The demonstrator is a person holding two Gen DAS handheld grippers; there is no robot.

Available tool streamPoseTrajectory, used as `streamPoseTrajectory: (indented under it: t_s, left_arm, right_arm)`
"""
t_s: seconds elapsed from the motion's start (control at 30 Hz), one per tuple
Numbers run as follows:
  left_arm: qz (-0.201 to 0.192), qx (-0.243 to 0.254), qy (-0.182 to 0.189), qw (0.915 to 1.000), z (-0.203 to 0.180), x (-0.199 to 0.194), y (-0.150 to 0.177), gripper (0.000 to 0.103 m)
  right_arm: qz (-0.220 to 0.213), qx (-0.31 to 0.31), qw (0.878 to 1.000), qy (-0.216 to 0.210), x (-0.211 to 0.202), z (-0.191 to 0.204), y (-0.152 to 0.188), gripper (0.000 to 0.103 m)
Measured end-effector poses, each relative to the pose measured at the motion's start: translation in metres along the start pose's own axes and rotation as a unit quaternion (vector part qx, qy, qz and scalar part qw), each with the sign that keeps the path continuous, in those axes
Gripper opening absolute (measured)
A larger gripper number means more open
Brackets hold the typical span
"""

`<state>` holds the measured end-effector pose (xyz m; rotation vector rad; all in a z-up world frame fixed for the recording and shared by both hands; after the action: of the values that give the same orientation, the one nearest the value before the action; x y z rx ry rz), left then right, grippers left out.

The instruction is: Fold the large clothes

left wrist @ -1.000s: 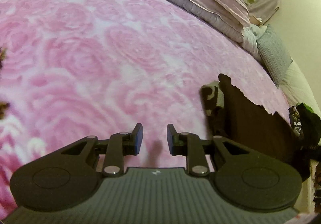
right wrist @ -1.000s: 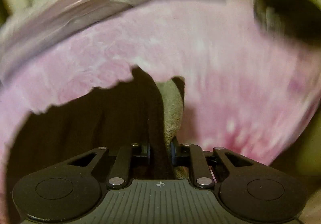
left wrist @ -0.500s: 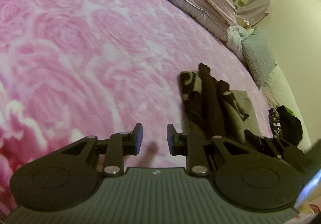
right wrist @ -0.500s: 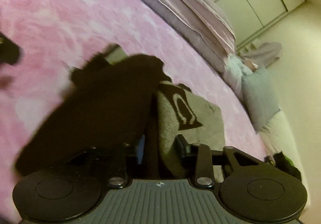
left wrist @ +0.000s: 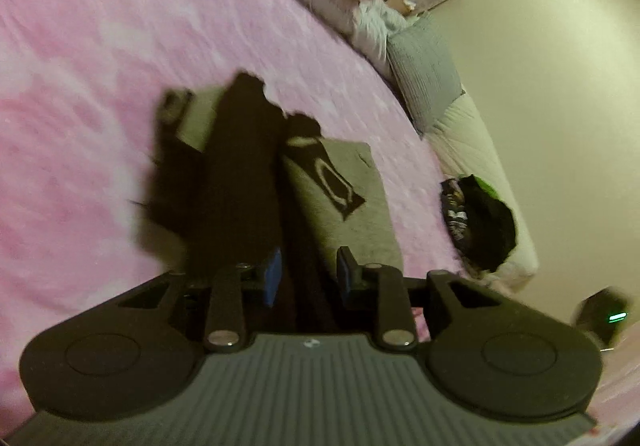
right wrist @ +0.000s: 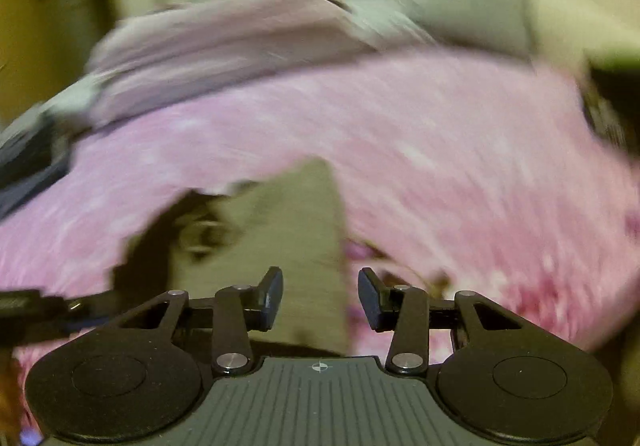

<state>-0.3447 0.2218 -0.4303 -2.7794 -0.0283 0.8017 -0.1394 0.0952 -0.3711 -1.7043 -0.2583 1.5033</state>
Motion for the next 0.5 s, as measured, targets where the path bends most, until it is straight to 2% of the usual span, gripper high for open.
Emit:
streamPoseTrajectory:
  t_s: [0.1, 0.2, 0.5]
  left_arm:
    - [0.016, -0.011, -0.008, 0.9998, 0.000, 0.029, -0.004, 0.025]
    - [0.016, -0.017, -0.021, 0.9995, 0.003, 0.046, -0.009, 0.026]
    - [0.029, -0.039, -0.001, 0.9988, 0.002, 0.073, -0.020, 0.027]
  right_arm:
    - [0.035, 0.066, 0.997, -0.002, 0.032, -0.034, 0.007, 0.040]
    - [0.044, 0.118, 0.992, -0.028, 0.048, -0.052, 0.009, 0.040]
    - [0.059, 0.120, 0.990, -0.035, 0.089, -0.055, 0.009, 0.040]
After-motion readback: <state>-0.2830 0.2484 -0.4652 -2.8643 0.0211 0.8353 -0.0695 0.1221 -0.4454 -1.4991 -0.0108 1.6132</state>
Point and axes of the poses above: each gripper's, at about its wrist camera, not at the fingertips, and x roughly the way its jaws point, z to its left, y to its underside, the point moved 8 cm from there along x, roughly the way its jaws point, and after that the axes turned 9 degrees about -x, right-handed, at the moved point
